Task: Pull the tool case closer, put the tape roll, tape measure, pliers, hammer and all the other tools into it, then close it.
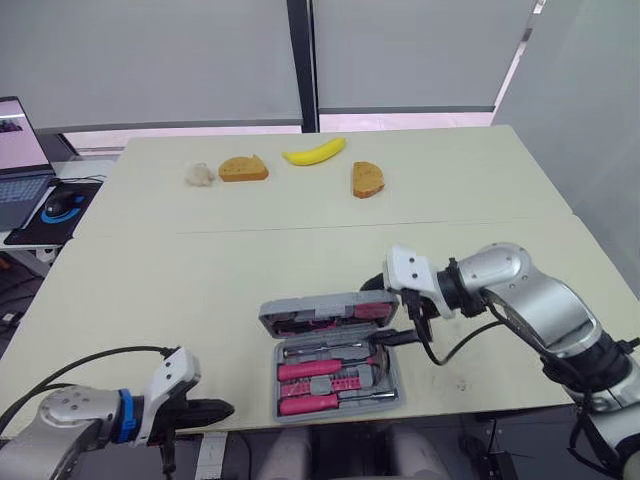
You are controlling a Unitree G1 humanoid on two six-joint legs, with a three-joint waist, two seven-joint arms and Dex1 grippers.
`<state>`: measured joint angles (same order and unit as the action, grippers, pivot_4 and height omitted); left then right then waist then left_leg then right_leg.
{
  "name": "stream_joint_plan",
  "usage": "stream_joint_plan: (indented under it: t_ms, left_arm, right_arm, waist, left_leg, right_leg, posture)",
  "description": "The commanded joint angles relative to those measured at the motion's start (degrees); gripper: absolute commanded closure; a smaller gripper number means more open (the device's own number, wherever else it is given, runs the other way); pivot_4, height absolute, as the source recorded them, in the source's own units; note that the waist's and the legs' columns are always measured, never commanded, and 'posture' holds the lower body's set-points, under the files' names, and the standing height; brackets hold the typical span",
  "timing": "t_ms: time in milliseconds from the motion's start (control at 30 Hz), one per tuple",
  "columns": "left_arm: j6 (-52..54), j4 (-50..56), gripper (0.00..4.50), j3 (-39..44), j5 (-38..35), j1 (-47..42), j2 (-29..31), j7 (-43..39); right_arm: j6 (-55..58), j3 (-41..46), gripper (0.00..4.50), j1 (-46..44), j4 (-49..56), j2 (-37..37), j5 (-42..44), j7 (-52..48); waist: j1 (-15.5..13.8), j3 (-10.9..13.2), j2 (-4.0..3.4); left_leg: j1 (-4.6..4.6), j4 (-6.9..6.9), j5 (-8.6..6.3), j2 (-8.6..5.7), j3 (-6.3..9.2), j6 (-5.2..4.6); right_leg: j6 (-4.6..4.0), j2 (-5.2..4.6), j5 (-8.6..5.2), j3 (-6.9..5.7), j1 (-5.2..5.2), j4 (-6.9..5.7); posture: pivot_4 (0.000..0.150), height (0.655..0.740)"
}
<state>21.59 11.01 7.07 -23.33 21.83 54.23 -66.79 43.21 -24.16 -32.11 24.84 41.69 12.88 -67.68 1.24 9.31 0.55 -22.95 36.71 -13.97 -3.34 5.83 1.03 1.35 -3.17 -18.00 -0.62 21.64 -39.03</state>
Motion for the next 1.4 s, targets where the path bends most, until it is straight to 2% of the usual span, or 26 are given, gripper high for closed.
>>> stream_joint_plan:
  t_ms: [33,200,300,400,533,633,800,1033,1167,1400]
  left_arm:
    - [0.1,1.4,4.50,1.9,0.3,-0.5,-0.1,1.4]
    - [2.3,3.0,4.50,2.2,0.0,-2.5,-0.7,4.5]
    - [4.6,4.0,4.50,2.0,-0.1,-4.6,-1.7,7.3]
    - [5.4,5.2,4.50,0.7,0.8,-6.2,-2.7,9.0]
    - [5.1,6.3,4.50,-4.0,4.7,-8.9,-4.8,12.6]
    - [4.8,6.3,4.50,-6.9,7.1,-10.0,-5.8,14.0]
    - [2.4,5.0,4.50,-10.7,10.7,-11.1,-7.1,14.7]
    - [0.9,2.9,4.50,-15.2,12.7,-14.4,-10.9,15.2]
    - [-0.1,2.0,4.50,-16.2,13.2,-15.2,-11.4,14.7]
    - [-0.8,1.5,4.50,-17.1,13.5,-15.5,-12.0,13.6]
  right_arm:
    - [-1.1,1.2,0.02,1.0,6.7,4.4,0.9,-1.8]
    - [2.2,7.6,0.02,2.1,15.2,12.4,7.5,-5.1]
    - [3.1,12.2,0.02,5.7,19.2,18.3,11.3,-7.1]
    - [1.2,12.5,0.02,9.6,19.9,21.9,8.1,-4.4]
    - [-0.6,4.8,0.02,15.7,17.9,22.2,-4.9,6.6]
    - [-3.4,-0.9,0.61,18.1,16.7,20.8,-12.2,10.6]
    - [-8.7,-8.2,2.16,19.4,10.6,18.0,-21.2,12.7]
    - [-12.4,-13.9,3.71,16.3,2.9,9.2,-26.1,10.8]
    - [-14.4,-14.8,4.48,15.0,0.5,7.1,-27.7,9.2]
    - [-13.0,-13.5,4.48,15.3,2.6,5.6,-26.9,6.2]
  waist:
    - [-0.3,0.0,0.00]
    - [-1.0,0.1,0.03]
    - [-1.2,0.1,0.09]
    - [-1.2,0.1,0.12]
    - [-1.2,0.1,0.16]
    - [-1.2,0.1,0.17]
    - [-1.2,0.1,0.17]
    - [-1.1,0.1,0.19]
    - [-1.1,0.1,0.19]
    - [-1.1,0.1,0.18]
  left_leg:
    - [0.00,0.00,0.00,0.00,-0.01,0.00]
    - [-0.01,0.01,0.00,0.02,0.00,0.01]
    - [-0.01,0.00,-0.01,0.02,-0.01,0.00]
    - [0.00,0.00,-0.03,0.03,0.00,-0.02]
    - [0.03,0.02,-0.02,0.04,-0.03,-0.02]
    - [0.01,0.02,-0.02,0.03,-0.06,-0.01]
    - [0.02,0.02,-0.02,0.02,-0.05,-0.01]
    - [0.06,0.06,-0.02,0.02,-0.03,-0.01]
    - [0.06,0.10,-0.02,-0.02,-0.02,-0.01]
    - [0.07,0.11,-0.01,-0.01,0.01,-0.01]
  right_leg:
    - [0.00,-0.01,0.00,0.00,0.00,0.00]
    - [0.00,-0.01,0.00,-0.02,-0.05,0.03]
    - [0.01,-0.01,0.00,-0.03,-0.08,0.06]
    - [0.01,-0.01,0.00,-0.04,-0.13,0.08]
    - [0.01,-0.01,0.00,-0.03,-0.18,0.07]
    - [0.01,-0.01,0.00,-0.01,-0.16,0.06]
    - [0.01,0.00,0.00,-0.03,-0.19,0.06]
    - [0.02,0.03,0.00,-0.05,-0.23,0.03]
    - [0.03,0.02,0.01,-0.05,-0.24,0.03]
    - [0.04,0.02,0.01,-0.07,-0.26,0.03]
  posture:
    - [0.150,0.7400]
    - [0.150,0.7400]
    - [0.150,0.7400]
    - [0.150,0.7400]
    - [0.150,0.7400]
    - [0.150,0.7400]
    - [0.150,0.7400]
    - [0.150,0.7400]
    - [0.150,0.7400]
    - [0.150,0.7400]
